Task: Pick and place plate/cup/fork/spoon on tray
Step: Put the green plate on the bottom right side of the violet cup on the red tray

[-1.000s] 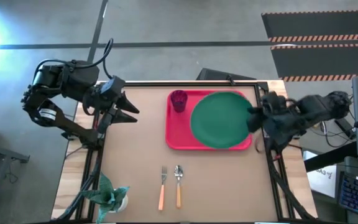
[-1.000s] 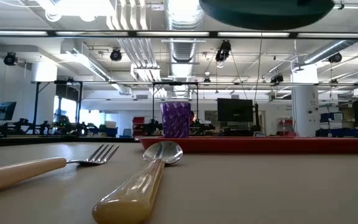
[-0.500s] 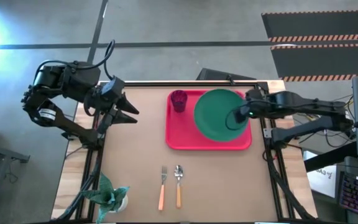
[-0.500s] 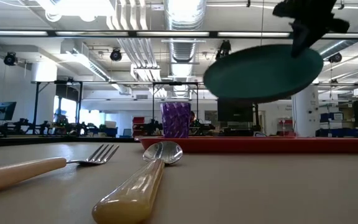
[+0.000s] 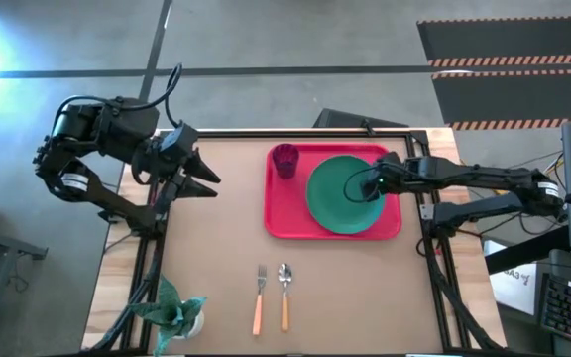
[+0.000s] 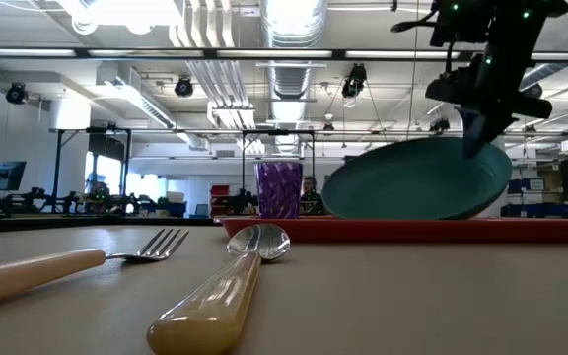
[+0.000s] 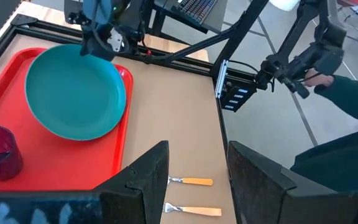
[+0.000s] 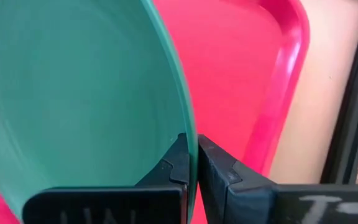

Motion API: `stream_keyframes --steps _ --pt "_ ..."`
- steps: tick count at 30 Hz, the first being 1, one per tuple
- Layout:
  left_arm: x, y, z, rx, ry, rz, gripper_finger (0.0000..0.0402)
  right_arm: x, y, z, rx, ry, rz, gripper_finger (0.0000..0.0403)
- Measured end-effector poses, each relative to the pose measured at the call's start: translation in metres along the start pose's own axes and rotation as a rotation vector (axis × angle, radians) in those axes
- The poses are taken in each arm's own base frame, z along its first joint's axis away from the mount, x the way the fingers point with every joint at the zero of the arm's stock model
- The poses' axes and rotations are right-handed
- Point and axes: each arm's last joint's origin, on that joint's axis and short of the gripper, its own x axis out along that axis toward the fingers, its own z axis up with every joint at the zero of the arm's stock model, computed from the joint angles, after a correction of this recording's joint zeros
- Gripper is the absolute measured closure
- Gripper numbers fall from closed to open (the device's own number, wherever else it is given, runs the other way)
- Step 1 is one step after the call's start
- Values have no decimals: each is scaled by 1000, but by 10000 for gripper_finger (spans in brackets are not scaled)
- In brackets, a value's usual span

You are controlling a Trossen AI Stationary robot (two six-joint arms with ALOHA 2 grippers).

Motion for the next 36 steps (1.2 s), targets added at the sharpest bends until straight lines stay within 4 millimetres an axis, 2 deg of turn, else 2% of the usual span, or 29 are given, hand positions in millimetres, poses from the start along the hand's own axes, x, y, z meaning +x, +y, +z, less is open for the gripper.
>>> stream_keyframes --steps 6,13,29,36 --pt "0 0 -2 3 17 2 254 13 1 4 55 -25 50 395" --pt "0 1 -2 4 19 3 254 28 6 8 63 9 19 395" --pt "0 0 -2 3 21 2 254 87 36 5 21 181 0 394" --pt "0 0 -3 3 23 0 254 96 40 5 -2 180 2 394"
